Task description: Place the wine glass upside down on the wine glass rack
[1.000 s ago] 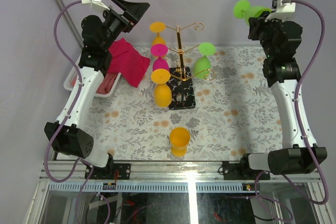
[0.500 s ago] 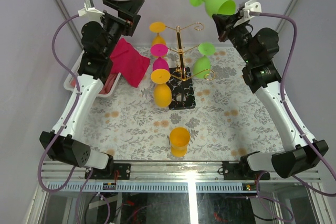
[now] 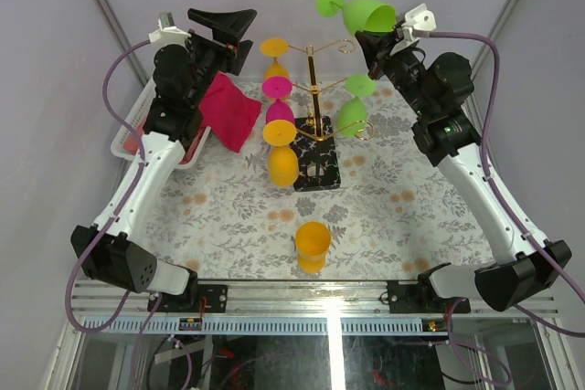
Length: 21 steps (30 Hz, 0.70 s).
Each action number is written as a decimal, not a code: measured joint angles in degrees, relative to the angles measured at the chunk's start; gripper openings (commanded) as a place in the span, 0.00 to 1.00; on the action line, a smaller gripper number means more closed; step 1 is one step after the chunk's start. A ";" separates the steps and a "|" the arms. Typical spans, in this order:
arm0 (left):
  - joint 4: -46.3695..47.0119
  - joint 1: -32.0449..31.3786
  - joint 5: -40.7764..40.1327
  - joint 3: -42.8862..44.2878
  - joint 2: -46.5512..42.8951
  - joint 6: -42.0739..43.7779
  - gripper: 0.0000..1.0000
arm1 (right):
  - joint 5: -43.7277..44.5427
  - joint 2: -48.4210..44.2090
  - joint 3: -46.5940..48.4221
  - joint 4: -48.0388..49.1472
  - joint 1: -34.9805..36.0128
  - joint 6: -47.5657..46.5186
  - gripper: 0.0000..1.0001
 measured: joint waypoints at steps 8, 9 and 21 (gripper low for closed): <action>0.33 -0.20 0.00 0.00 0.70 -0.44 1.00 | 0.42 0.50 0.02 -0.09 0.39 -0.87 0.00; 0.55 -0.28 0.07 0.02 0.96 -0.61 1.00 | 0.28 0.70 0.02 0.15 0.61 -0.87 0.00; 1.03 -1.95 1.77 1.64 6.03 -4.87 1.00 | 0.85 7.98 1.95 1.55 10.71 -5.40 0.00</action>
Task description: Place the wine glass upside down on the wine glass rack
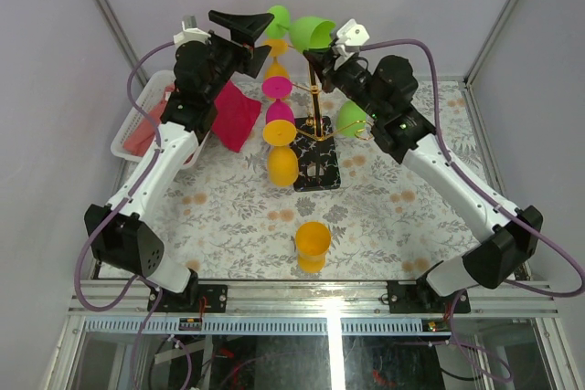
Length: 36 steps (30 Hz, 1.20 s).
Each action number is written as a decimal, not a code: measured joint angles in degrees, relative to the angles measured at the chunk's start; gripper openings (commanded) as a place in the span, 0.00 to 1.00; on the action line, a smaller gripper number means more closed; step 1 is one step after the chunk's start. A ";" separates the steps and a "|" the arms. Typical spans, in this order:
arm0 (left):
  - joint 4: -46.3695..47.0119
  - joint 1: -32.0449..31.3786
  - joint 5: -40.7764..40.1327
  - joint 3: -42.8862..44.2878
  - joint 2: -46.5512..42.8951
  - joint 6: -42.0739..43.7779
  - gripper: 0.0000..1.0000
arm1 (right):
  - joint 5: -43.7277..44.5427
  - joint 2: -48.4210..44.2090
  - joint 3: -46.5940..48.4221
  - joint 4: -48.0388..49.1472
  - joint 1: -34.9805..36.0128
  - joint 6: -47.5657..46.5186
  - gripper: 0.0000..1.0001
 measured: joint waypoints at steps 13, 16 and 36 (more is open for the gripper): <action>4.66 -0.04 0.55 -0.11 0.00 -1.11 0.78 | 2.91 2.40 1.31 1.84 6.21 -4.63 0.00; 5.46 -0.04 0.76 -0.44 0.00 -1.20 0.71 | 3.67 2.40 1.31 2.89 7.26 -5.62 0.00; 8.20 0.83 1.57 -3.34 0.00 -3.58 0.38 | 5.49 1.38 -1.70 4.61 11.15 -10.93 0.00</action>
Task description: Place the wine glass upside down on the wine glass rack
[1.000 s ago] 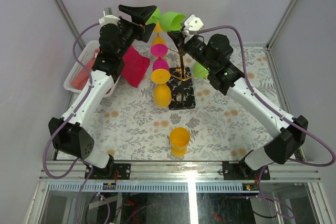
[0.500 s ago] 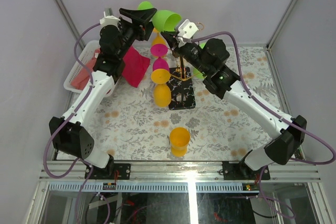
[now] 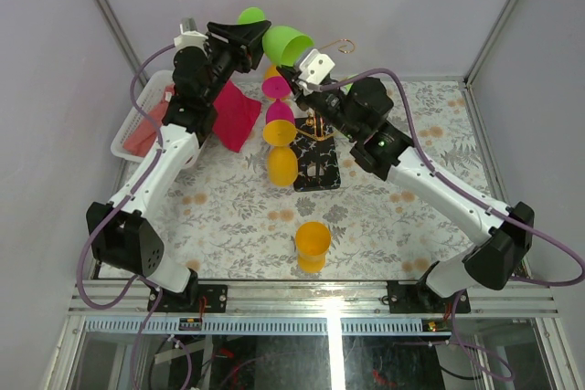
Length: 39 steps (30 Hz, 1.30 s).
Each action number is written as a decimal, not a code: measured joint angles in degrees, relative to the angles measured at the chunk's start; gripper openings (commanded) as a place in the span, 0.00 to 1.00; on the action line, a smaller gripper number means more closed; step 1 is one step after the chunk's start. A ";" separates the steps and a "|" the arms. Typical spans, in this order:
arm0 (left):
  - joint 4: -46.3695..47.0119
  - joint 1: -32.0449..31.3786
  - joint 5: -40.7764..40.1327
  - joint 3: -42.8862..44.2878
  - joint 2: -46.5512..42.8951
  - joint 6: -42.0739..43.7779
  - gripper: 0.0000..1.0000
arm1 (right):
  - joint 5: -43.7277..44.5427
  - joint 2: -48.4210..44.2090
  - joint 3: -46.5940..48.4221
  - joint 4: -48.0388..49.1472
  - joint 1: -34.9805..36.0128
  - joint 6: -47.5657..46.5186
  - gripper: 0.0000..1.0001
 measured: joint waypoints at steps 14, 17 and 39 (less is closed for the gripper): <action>1.51 0.68 0.04 -0.28 0.11 -1.14 0.08 | 4.13 -0.70 -2.86 0.61 2.19 -5.53 0.12; 2.67 0.63 0.26 -0.33 0.33 -0.15 0.05 | 4.70 -0.90 -3.52 0.83 2.29 -5.64 0.17; 3.08 1.95 6.60 6.03 -3.06 43.21 0.00 | 22.18 -3.37 -1.14 -15.17 -3.23 -4.57 0.53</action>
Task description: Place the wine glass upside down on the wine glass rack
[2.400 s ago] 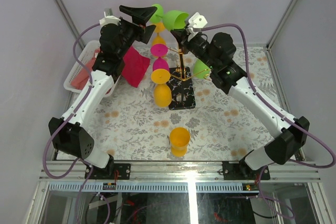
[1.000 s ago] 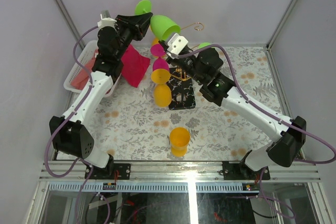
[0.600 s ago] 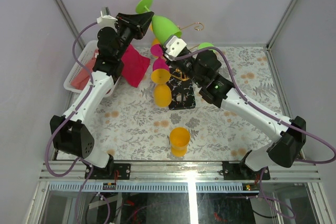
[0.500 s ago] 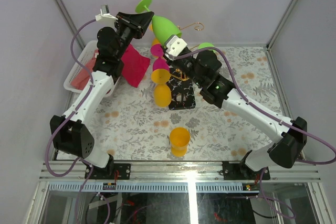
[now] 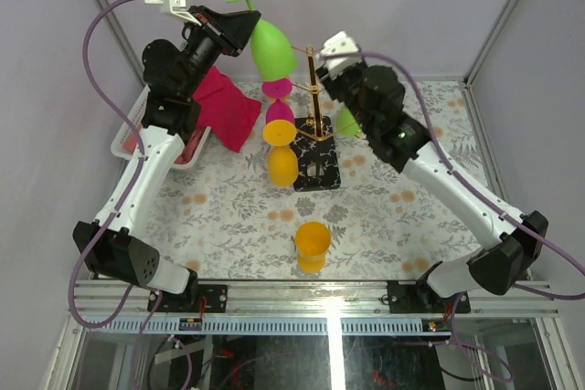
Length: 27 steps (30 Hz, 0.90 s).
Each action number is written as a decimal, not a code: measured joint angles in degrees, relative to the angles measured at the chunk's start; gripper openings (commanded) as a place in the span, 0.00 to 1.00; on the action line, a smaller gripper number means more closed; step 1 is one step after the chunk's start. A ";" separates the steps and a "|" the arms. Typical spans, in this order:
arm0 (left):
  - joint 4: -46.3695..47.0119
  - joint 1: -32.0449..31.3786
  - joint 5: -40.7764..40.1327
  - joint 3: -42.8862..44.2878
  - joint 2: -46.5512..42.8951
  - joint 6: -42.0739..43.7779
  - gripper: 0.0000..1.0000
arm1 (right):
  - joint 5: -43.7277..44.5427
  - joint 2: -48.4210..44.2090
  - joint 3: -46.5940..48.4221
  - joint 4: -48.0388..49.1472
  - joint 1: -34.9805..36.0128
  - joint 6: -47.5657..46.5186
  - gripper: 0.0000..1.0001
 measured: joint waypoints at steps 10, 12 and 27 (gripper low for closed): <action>-1.20 -5.90 15.72 -3.32 -2.45 15.74 0.00 | 5.92 6.56 20.61 -17.79 -12.66 11.15 0.52; -2.40 -10.05 17.42 -5.03 -3.17 19.23 0.00 | 7.37 7.87 24.39 -21.00 -13.79 12.81 0.52; -1.14 -26.97 17.62 -24.72 -17.97 29.73 0.00 | 12.76 9.11 26.67 -31.45 -17.33 18.14 0.52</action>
